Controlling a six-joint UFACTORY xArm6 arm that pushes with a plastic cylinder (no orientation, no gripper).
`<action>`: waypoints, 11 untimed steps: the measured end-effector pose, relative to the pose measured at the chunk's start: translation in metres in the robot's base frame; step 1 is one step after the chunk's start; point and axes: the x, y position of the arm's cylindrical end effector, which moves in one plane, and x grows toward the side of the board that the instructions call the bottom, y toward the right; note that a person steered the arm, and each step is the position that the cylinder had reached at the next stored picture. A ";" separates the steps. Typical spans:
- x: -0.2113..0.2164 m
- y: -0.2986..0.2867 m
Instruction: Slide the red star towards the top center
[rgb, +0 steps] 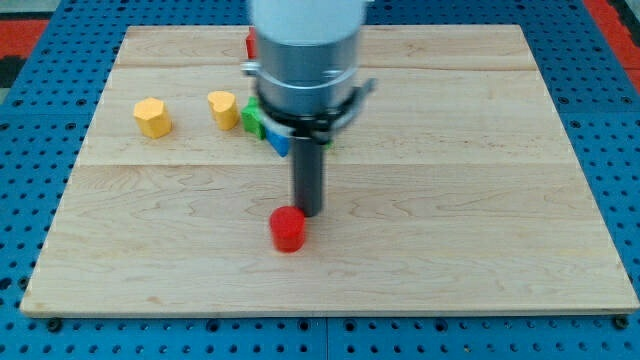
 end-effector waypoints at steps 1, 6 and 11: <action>0.019 0.007; -0.313 0.027; -0.241 0.066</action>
